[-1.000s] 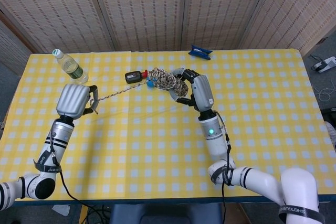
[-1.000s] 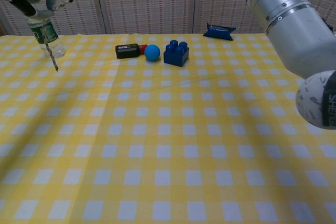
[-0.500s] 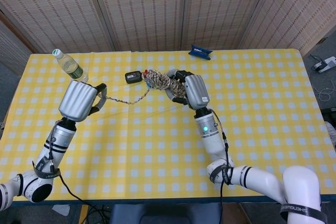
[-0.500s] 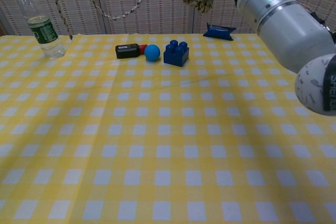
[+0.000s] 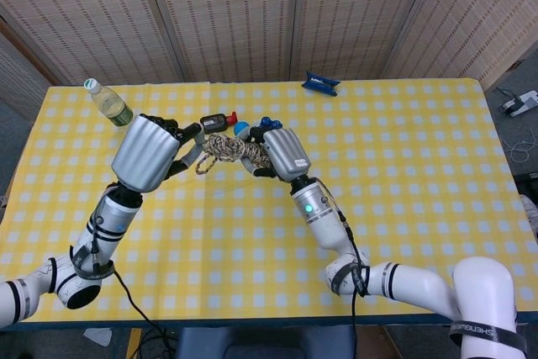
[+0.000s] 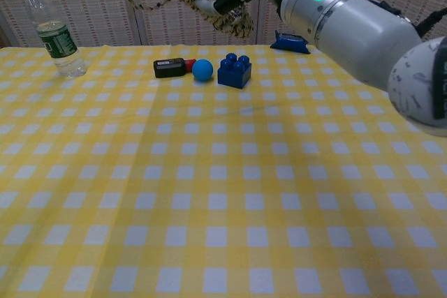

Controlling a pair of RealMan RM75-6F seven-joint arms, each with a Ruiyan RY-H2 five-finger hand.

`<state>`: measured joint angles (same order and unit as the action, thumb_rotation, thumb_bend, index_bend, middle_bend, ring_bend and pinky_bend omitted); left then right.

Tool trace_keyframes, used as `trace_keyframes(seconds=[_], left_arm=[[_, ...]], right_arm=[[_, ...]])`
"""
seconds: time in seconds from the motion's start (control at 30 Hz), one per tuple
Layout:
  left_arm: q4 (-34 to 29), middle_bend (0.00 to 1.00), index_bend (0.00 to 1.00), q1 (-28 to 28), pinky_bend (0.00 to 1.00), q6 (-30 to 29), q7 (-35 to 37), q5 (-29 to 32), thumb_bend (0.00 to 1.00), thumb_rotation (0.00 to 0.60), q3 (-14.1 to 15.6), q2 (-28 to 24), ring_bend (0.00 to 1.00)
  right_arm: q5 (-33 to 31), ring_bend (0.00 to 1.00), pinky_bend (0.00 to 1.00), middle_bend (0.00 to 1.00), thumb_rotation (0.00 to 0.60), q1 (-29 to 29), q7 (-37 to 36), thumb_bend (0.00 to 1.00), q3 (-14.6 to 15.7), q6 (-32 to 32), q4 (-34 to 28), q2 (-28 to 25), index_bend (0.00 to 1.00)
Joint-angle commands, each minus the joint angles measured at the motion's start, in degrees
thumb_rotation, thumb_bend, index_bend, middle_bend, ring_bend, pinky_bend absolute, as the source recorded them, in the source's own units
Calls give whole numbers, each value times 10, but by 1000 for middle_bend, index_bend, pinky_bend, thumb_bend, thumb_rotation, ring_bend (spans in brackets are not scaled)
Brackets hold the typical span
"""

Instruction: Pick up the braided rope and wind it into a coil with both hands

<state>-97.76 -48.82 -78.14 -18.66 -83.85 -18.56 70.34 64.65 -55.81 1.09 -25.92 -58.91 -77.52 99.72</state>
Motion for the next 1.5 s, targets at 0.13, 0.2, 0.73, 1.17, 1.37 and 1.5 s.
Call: trace_keyframes(seconds=[0.13,0.2,0.73,1.17,1.37,1.5], left_arm=[[-16,942,737,-25,1000,34,-20,34,384,600,-22,20,865],[-18,941,736,-34,1000,43,-25,48,384,600,-30,28,864],[1,933,735,-79,998,88,-91,175,384,600,-67,75,859],[22,933,732,-92,998,110,-152,333,384,600,-81,83,858],[21,933,730,-94,998,107,-160,377,384,600,-85,81,858],[16,932,729,-94,998,107,-166,399,384,600,-81,75,858]], right_arm=[[6,447,489,555,600,-7,-4,464,2,6,-4,0,707],[8,447,489,555,600,-10,-6,457,4,9,-5,1,707],[97,445,489,555,600,-8,-131,413,39,10,6,1,707],[167,445,490,555,600,0,-258,405,61,-29,44,11,722],[182,445,512,559,600,6,-307,392,65,-54,67,23,736],[185,448,523,566,600,11,-322,388,61,-79,81,34,742]])
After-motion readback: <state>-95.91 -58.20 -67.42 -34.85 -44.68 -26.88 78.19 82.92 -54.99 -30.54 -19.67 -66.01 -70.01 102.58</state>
